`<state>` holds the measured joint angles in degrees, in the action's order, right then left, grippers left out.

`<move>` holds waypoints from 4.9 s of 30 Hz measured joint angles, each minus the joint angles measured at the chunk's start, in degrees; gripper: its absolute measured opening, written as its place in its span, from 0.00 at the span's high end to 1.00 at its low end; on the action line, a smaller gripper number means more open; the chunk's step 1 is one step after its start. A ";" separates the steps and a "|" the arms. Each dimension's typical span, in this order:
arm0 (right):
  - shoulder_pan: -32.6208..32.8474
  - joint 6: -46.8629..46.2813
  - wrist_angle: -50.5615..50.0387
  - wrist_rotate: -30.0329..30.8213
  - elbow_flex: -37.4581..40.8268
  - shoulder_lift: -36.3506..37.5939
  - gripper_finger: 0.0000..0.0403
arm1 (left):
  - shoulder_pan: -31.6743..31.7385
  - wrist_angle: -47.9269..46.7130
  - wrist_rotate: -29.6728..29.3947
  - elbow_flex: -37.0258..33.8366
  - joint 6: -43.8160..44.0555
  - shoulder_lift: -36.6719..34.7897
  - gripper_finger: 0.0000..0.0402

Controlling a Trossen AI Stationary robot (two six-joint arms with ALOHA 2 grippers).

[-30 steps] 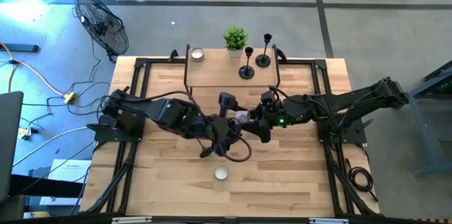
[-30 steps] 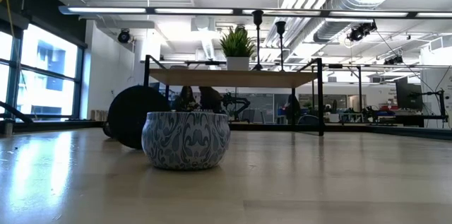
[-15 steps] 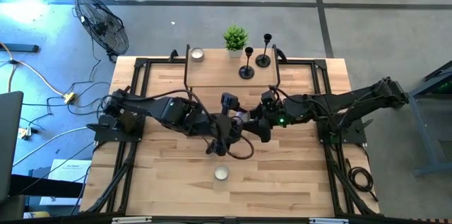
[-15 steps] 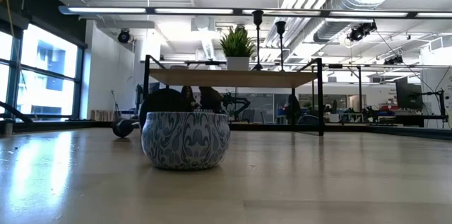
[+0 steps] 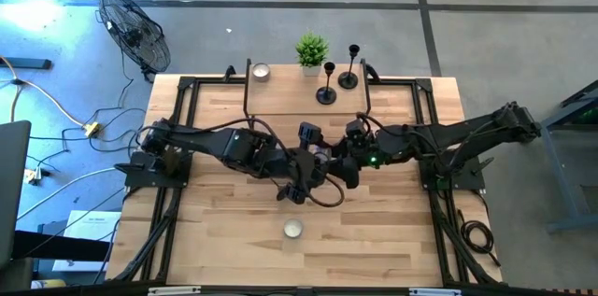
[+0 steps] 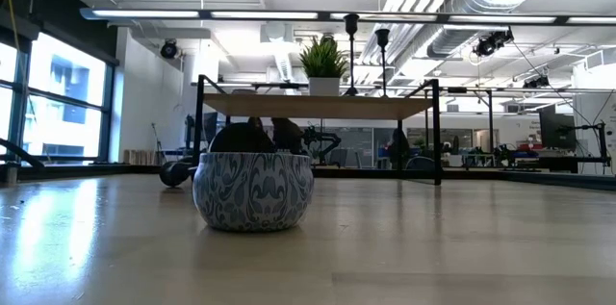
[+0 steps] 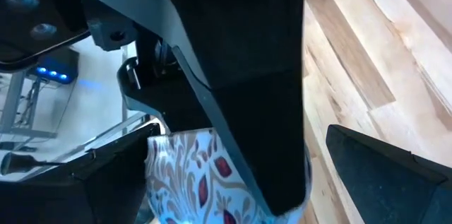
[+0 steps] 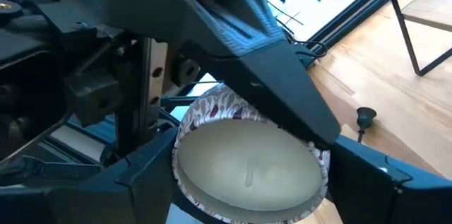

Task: Pick & Place candle stick holders
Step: Put the white red scented candle on the shelf

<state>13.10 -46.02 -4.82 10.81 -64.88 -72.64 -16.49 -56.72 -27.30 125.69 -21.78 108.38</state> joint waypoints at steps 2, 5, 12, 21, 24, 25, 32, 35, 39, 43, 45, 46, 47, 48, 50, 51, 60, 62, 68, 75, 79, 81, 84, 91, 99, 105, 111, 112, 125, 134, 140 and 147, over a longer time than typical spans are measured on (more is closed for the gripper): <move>0.00 0.00 -0.10 -0.25 0.00 0.00 0.29 | -0.01 -0.02 -0.07 0.00 0.00 0.00 0.01; 0.00 0.02 -0.15 -0.66 0.00 0.00 0.29 | -0.02 -0.01 -0.17 0.00 0.00 -0.02 0.01; 0.00 0.04 -0.30 -1.35 0.00 0.00 0.29 | -0.02 0.03 -3.98 0.00 1.03 -0.02 0.01; -0.02 0.09 -0.23 -1.44 0.00 0.00 0.29 | -0.04 -0.01 -4.59 0.00 1.27 0.15 0.18; -0.04 0.23 -0.41 -1.49 0.02 0.00 0.29 | -0.04 -0.23 -4.70 0.00 1.27 0.26 0.24; -0.12 0.20 -0.38 -1.53 0.02 0.00 0.29 | -0.04 -0.23 -4.36 0.00 1.25 0.26 0.25; -0.36 0.12 -0.48 -2.02 0.07 0.00 0.29 | -0.05 -0.10 -5.02 0.00 1.85 0.55 0.24; -0.37 0.00 -0.45 -2.02 0.07 0.00 0.29 | -0.04 -0.10 -5.19 0.00 2.58 0.55 0.25; -0.37 0.00 -0.44 -2.03 0.07 0.00 0.29 | -0.07 -0.06 -5.23 0.00 2.64 0.57 0.27; -0.37 0.16 -0.35 -1.61 0.07 0.00 0.27 | -0.07 -0.06 -6.37 0.00 2.79 0.63 0.27; -0.35 0.20 -0.25 -0.36 0.07 0.00 0.22 | -0.06 -0.02 -6.60 0.00 2.84 0.63 0.27; -0.35 0.15 -0.01 0.11 0.07 0.00 0.19 | -0.02 0.06 -6.78 0.00 2.95 0.64 0.27; -0.36 0.07 0.35 0.16 0.07 0.00 0.16 | -0.02 0.14 -7.04 0.00 2.95 0.66 0.27; -0.37 0.04 0.52 0.16 0.07 0.00 0.13 | 0.00 0.12 -7.20 0.00 2.95 0.66 0.27; -0.37 0.06 0.91 0.18 0.07 0.00 0.09 | 0.00 0.12 -7.24 0.00 2.95 0.68 0.27; -0.37 0.04 1.08 0.18 0.07 -0.02 0.08 | 0.00 0.12 -7.34 0.00 2.95 0.68 0.27; -0.39 1.38 1.51 -0.51 0.07 0.15 0.06 | -0.07 -0.06 -8.23 0.00 2.98 0.68 0.26; -0.36 1.51 0.76 -0.11 0.07 0.50 0.06 | -0.44 -0.18 -8.25 0.00 3.77 0.68 0.26; -0.31 1.56 -1.32 2.37 0.07 3.11 0.06 | -1.25 -0.55 -9.88 0.00 4.04 0.55 0.26; -0.31 1.27 -6.24 2.71 0.07 5.87 0.07 | -1.61 -1.89 -11.61 0.00 4.55 0.52 0.26; -0.28 1.21 -10.69 4.02 0.07 7.11 0.06 | -2.40 -1.94 -11.51 0.00 6.48 -0.07 0.26; -0.31 1.09 -12.41 4.87 0.07 7.59 0.06 | -2.50 -1.74 -12.05 0.04 7.77 -0.65 0.26; -0.31 1.13 -13.38 5.44 0.07 8.07 0.07 | -3.03 -2.65 -13.88 0.02 11.28 -2.28 0.26; -0.45 2.86 -13.30 5.76 0.07 9.35 0.07 | -3.02 -5.11 -20.95 0.02 22.10 -9.17 0.26; -1.55 5.89 -12.59 5.66 0.07 11.29 0.07 | -2.99 -6.94 -32.03 0.07 28.66 -17.26 0.26; -2.00 8.48 -12.47 5.60 0.07 12.51 0.07 | -2.99 -9.72 -46.93 0.07 36.06 -21.32 0.26; -3.00 10.68 -12.48 5.38 0.07 13.91 0.07 | 0.87 -17.69 -52.63 0.07 44.43 -21.72 0.26; -3.12 11.14 -12.45 5.25 0.07 14.12 0.07 | 2.27 -19.30 -51.82 -0.03 46.44 -21.75 0.26; -3.37 12.63 -12.52 3.69 0.07 15.43 0.07 | 16.11 -18.20 -41.33 -15.75 55.25 -21.73 0.26; -2.72 11.50 -4.34 3.00 0.09 15.03 0.07 | 18.56 -7.32 -37.04 -25.40 52.51 -21.70 0.26; -2.11 11.80 8.89 -1.46 0.07 15.14 0.07 | 20.06 4.73 -31.55 -31.43 48.65 -21.75 0.26; -2.13 15.01 12.15 -11.09 0.08 17.32 0.07 | 20.76 16.96 -30.05 -40.52 51.80 -21.70 0.26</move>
<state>10.97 -31.01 7.33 -0.29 -64.81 -55.32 4.27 -39.76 -57.35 85.16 30.02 86.67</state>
